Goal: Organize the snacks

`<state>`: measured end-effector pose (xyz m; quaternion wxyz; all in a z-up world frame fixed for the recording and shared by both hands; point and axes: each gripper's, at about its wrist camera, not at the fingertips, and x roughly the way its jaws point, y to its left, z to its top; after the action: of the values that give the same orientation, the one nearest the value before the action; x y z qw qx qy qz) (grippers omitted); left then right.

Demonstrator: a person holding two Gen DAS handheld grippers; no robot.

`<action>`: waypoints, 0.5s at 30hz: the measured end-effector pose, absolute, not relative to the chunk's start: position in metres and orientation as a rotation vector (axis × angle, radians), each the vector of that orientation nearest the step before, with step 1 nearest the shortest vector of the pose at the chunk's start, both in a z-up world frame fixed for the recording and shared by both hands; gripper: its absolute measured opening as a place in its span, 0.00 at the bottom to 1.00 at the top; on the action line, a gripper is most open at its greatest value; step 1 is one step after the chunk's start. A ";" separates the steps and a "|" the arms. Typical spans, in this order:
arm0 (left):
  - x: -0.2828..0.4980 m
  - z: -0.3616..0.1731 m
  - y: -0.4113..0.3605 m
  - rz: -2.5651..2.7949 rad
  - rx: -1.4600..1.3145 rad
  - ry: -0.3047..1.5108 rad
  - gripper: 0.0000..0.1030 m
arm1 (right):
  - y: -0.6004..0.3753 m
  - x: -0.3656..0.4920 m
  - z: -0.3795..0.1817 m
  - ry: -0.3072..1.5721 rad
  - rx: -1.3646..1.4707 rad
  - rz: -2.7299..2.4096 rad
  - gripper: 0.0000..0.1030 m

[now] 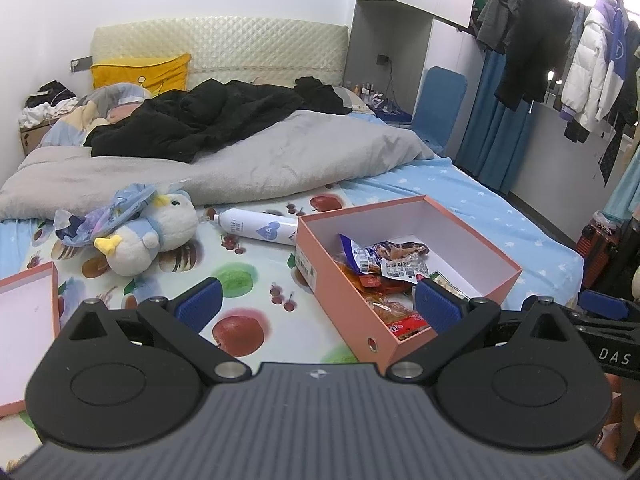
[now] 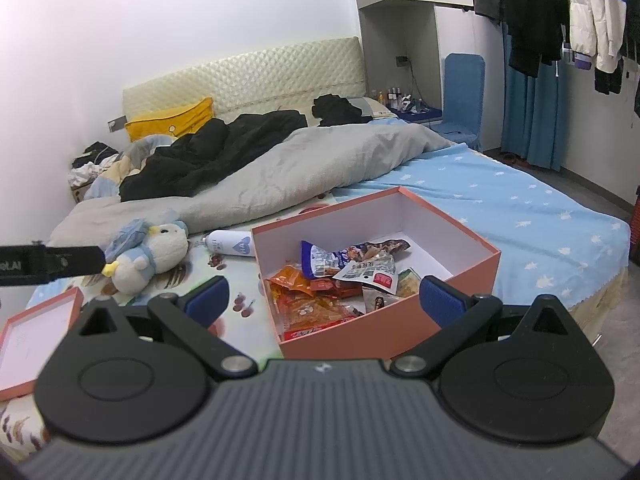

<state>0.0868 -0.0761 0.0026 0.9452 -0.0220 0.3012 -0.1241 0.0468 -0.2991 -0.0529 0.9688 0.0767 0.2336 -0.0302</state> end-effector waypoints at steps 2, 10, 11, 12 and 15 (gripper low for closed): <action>0.087 0.003 -0.075 -0.255 -0.042 0.613 1.00 | -0.299 0.047 -0.053 0.472 0.150 -0.058 1.00; 0.086 0.004 -0.074 -0.263 -0.043 0.609 1.00 | -0.298 0.047 -0.052 0.473 0.150 -0.048 1.00; 0.086 0.004 -0.074 -0.263 -0.044 0.609 1.00 | -0.298 0.048 -0.052 0.472 0.150 -0.049 1.00; 0.086 0.004 -0.074 -0.266 -0.044 0.609 1.00 | -0.298 0.048 -0.052 0.473 0.149 -0.050 1.00; 0.086 0.004 -0.074 -0.265 -0.041 0.609 1.00 | -0.298 0.047 -0.052 0.469 0.151 -0.051 1.00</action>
<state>0.0858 -0.0740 0.0045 0.9452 -0.0203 0.2987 -0.1303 0.0472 -0.2984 -0.0520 0.9695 0.0745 0.2322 -0.0251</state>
